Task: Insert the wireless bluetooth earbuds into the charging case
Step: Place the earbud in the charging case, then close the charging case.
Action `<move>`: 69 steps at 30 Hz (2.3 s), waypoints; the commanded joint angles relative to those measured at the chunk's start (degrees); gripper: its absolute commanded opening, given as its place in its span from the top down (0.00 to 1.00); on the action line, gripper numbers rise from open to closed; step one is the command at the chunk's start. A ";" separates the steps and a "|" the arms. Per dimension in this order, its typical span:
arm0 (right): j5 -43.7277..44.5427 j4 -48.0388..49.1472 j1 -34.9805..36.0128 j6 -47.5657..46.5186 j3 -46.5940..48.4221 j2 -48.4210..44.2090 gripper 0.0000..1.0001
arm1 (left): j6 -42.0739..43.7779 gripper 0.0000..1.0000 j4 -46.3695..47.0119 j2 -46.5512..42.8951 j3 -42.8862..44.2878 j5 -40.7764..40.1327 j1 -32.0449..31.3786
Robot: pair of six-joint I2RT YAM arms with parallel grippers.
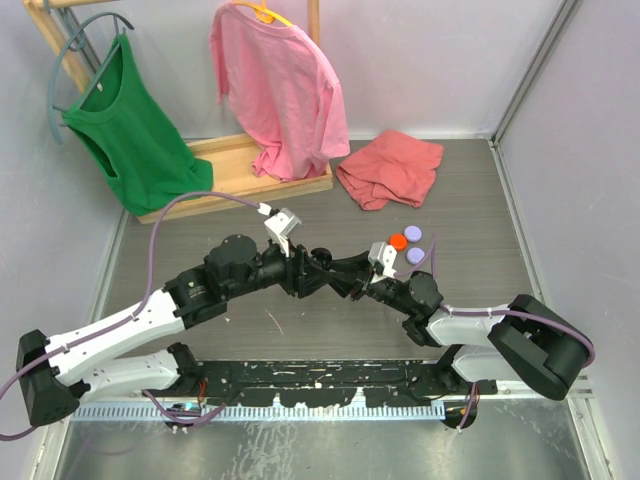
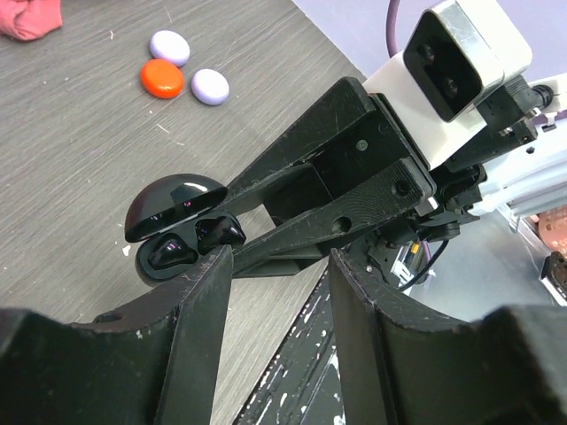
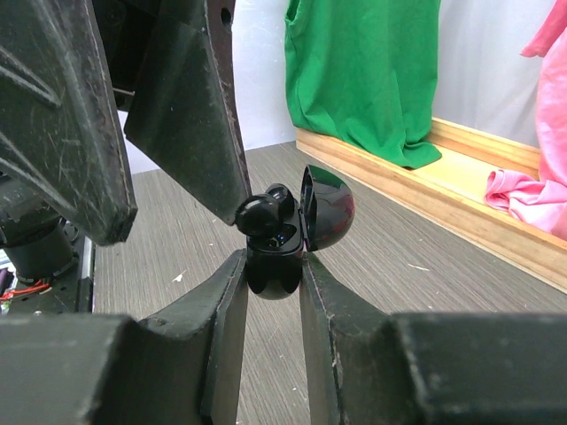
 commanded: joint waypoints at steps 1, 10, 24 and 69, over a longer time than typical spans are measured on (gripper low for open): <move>0.41 5.09 0.01 -0.86 0.08 -0.53 0.99 | -0.98 0.50 3.37 0.85 3.07 1.42 -0.30; 0.16 4.93 0.04 -0.97 -0.13 -0.66 0.99 | -1.13 0.45 2.99 2.23 4.92 0.53 -0.28; -3.28 2.75 0.09 1.62 1.77 -0.50 0.99 | -0.78 0.38 -8.81 -5.75 4.25 -3.34 4.93; -12.15 -3.32 0.01 7.90 4.61 -2.36 0.99 | -23.66 0.34 22.20 2.76 -4.13 31.24 18.30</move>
